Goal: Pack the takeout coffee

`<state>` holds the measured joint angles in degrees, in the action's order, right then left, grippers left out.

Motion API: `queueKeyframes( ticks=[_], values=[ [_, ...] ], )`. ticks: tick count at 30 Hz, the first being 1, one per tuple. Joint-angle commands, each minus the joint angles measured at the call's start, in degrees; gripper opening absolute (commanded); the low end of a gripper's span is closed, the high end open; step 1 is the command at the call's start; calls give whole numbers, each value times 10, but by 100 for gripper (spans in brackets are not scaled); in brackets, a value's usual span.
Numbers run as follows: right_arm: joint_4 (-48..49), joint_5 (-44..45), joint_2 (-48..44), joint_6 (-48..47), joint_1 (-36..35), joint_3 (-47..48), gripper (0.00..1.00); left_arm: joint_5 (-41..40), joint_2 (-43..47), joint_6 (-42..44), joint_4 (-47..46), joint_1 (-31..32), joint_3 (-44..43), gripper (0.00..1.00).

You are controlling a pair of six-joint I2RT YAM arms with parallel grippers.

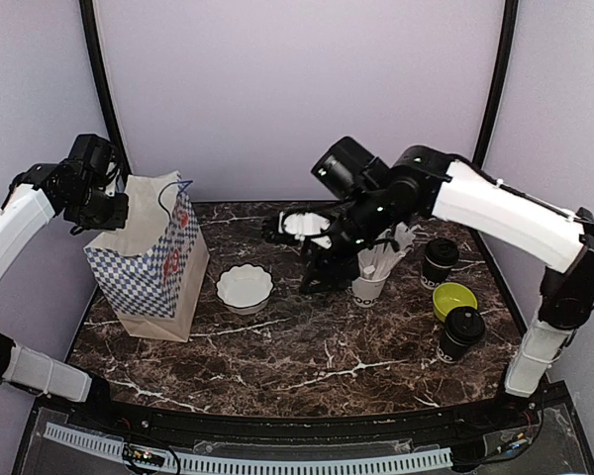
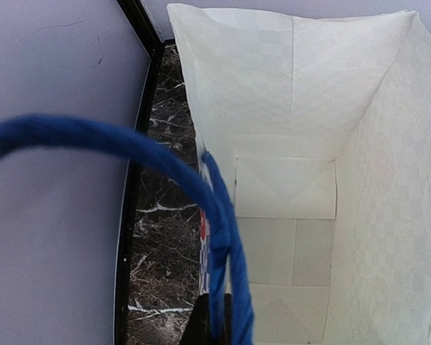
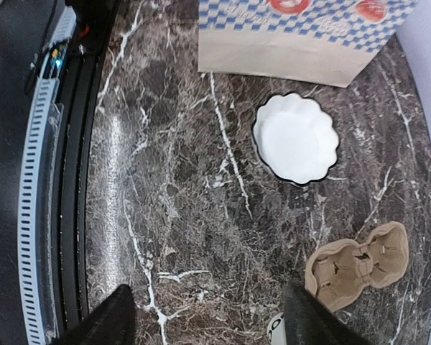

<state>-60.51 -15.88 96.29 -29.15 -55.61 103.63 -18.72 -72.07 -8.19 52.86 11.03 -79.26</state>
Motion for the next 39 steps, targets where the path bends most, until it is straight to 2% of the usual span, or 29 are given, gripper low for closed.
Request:
queueKeyframes(
  ticks=[1, 3, 7, 10, 16, 27, 39],
  values=[
    [19, 149, 112, 50, -55, 54, 49, 6, 17, -1, -13, -5, 13, 0],
    [29, 176, 155, 78, -57, 78, 34, 9, 21, 0, -15, -5, 15, 0],
    [73, 302, 220, 110, -57, 106, 19, 17, 33, 2, -20, -6, 22, 0],
    [85, 386, 261, 102, -54, 115, 14, 28, 41, 3, -21, -6, 23, 0],
    [100, 444, 319, 111, -17, 124, 2, 54, 57, 3, -25, -6, 30, 0],
    [98, 446, 382, 104, 23, 142, 0, 83, 72, 5, -32, -6, 39, 0],
    [41, 280, 346, 89, 6, 95, 0, 91, 75, 6, -36, -6, 44, 0]
  ],
)
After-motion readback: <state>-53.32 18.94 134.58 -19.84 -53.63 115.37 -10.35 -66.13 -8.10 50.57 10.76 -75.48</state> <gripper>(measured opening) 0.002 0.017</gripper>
